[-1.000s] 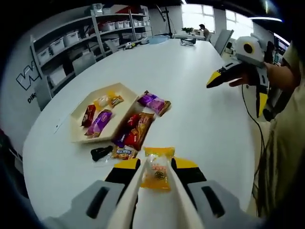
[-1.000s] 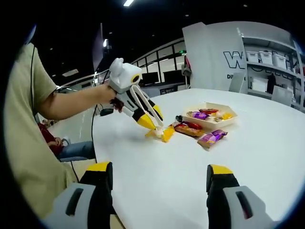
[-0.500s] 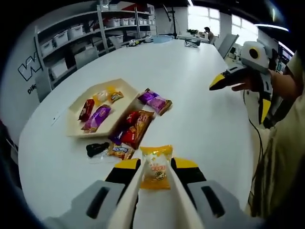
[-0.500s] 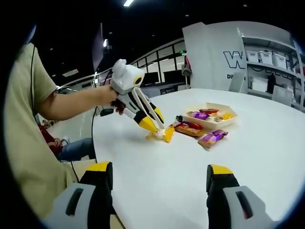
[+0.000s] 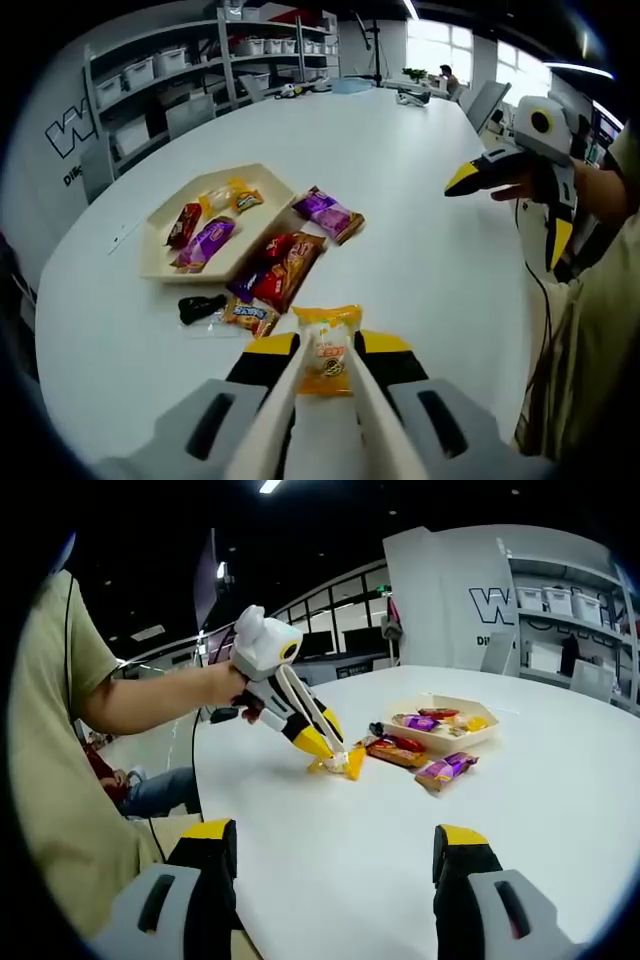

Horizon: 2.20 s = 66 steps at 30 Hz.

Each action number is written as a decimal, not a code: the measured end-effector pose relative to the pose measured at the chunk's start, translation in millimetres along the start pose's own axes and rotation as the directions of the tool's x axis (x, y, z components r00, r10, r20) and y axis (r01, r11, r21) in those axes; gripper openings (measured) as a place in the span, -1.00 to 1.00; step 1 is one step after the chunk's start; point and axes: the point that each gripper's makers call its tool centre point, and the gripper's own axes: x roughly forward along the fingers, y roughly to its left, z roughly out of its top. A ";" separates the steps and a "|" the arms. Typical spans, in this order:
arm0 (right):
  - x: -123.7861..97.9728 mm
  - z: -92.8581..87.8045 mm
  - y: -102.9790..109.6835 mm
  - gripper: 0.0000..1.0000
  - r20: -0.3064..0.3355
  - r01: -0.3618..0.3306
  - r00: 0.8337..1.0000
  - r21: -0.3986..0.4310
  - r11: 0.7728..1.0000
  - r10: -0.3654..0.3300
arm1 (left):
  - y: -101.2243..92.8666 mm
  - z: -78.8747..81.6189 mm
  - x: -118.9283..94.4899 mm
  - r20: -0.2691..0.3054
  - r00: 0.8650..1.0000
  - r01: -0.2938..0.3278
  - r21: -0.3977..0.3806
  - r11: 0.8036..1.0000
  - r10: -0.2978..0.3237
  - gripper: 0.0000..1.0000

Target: Place the target food into the container with the food tongs after gripping and lifting it, then release it inside without dropping or visibly crushing the food.

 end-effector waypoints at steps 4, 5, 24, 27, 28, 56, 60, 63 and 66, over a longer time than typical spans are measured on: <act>-0.1 0.5 -0.3 0.59 0.000 0.000 1.000 -0.001 1.000 0.000 | -0.2 0.3 -1.1 0.006 1.000 -0.007 -0.011 1.000 0.007 -0.64; -0.1 0.7 -0.2 0.59 0.000 0.000 1.000 -0.002 1.000 0.000 | -0.1 0.5 -1.5 0.009 1.000 -0.010 -0.017 1.000 0.010 -0.65; -0.7 3.1 -0.5 0.58 0.002 0.002 1.000 -0.009 1.000 -0.001 | 3.5 20.6 -20.7 0.062 0.998 0.013 -0.071 0.997 -0.008 -0.69; -0.7 2.9 0.2 0.58 0.003 0.001 1.000 -0.009 1.000 -0.001 | 4.9 27.3 -25.0 0.073 0.997 0.012 -0.067 0.998 -0.007 -0.69; -0.9 2.4 0.4 0.58 0.003 0.001 1.000 -0.009 1.000 -0.001 | 6.0 30.3 -26.5 0.080 0.997 0.010 -0.064 0.998 -0.005 -0.69; -11.9 4.6 -4.8 0.58 0.016 0.026 1.000 -0.009 1.000 -0.026 | 55.9 125.5 -36.4 0.155 0.987 -0.041 0.029 0.999 0.036 -0.67; -13.0 5.1 -4.9 0.58 0.018 0.029 0.999 -0.009 1.000 -0.028 | 61.2 135.8 -31.0 0.160 0.986 -0.041 0.036 0.999 0.035 -0.67; -13.5 4.9 -4.8 0.58 0.019 0.031 0.999 -0.008 0.999 -0.030 | 64.5 141.3 -26.7 0.165 0.986 -0.043 0.033 0.999 0.037 -0.66; -14.6 4.6 -6.1 0.58 0.019 0.034 0.999 -0.008 0.999 -0.034 | 66.3 148.6 -20.8 0.166 0.985 -0.043 0.032 0.999 0.038 -0.66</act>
